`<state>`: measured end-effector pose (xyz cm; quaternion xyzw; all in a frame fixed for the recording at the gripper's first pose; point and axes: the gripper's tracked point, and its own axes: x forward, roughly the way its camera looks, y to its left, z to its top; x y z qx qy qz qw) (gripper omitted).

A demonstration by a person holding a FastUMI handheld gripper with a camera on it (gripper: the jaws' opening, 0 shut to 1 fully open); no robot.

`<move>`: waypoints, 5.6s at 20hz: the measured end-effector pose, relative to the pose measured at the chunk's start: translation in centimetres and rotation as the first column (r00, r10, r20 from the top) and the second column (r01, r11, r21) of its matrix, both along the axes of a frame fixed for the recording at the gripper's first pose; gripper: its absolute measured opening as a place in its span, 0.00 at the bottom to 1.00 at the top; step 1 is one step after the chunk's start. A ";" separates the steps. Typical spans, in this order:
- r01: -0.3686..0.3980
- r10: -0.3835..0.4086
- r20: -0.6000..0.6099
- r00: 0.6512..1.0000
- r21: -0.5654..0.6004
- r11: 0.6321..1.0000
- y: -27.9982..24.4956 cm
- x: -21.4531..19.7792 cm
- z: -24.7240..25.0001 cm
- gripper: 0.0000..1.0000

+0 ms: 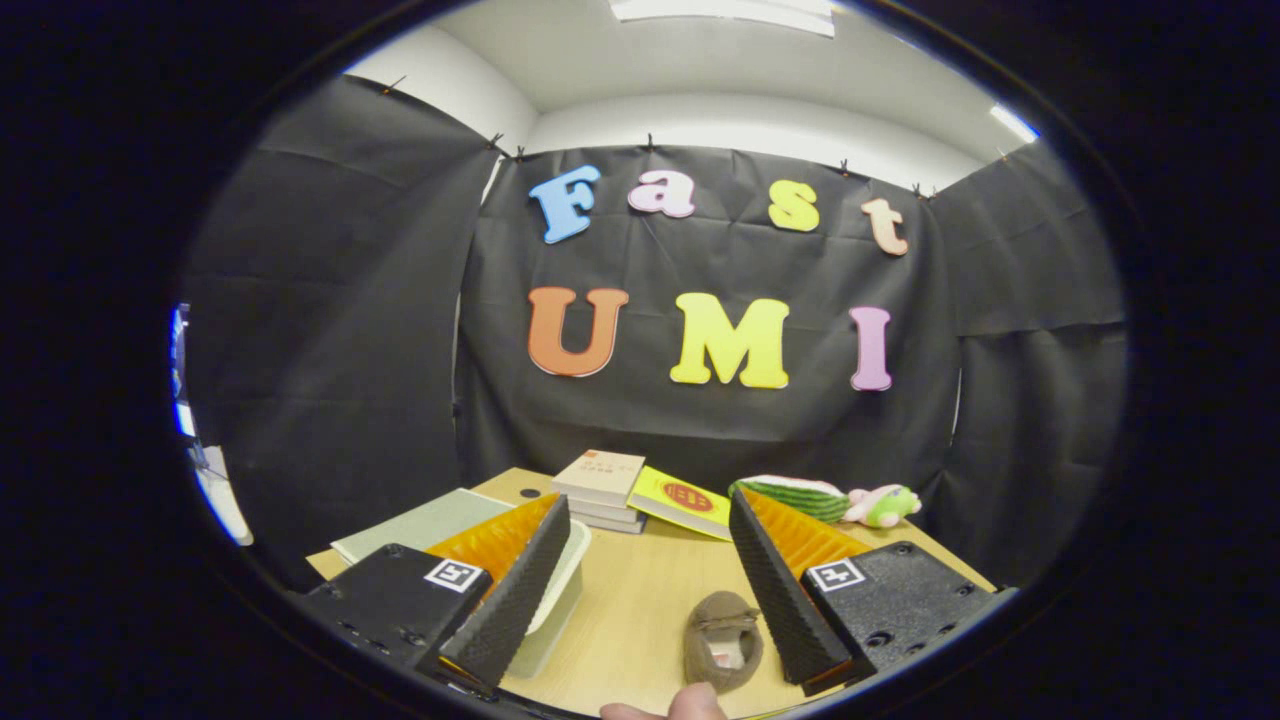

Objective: Open the storage box then place both shoes into the box .Put the left shoe in first, then the right shoe, with the right side of both shoes facing outward in a uniform manner.

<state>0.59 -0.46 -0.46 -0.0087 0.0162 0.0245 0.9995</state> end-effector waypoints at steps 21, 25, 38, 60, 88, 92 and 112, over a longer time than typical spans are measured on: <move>-0.292 0.361 -0.256 0.897 0.271 0.917 0.2 1.1 -7.9 1.00; -0.339 0.524 -0.338 0.782 0.474 0.812 3.1 2.0 -10.7 0.99; -0.196 0.754 -0.372 0.541 0.816 0.544 9.4 3.2 -14.6 0.59; -0.475 0.814 -0.271 0.513 0.701 0.532 22.2 2.8 2.9 0.06; -0.327 0.367 -0.203 0.908 0.207 0.922 8.8 5.4 3.1 1.00; -0.243 0.271 -0.275 0.922 0.130 0.961 2.6 4.4 0.7 1.00; 0.052 0.155 -0.865 0.478 0.204 0.978 -13.2 4.7 -26.5 0.98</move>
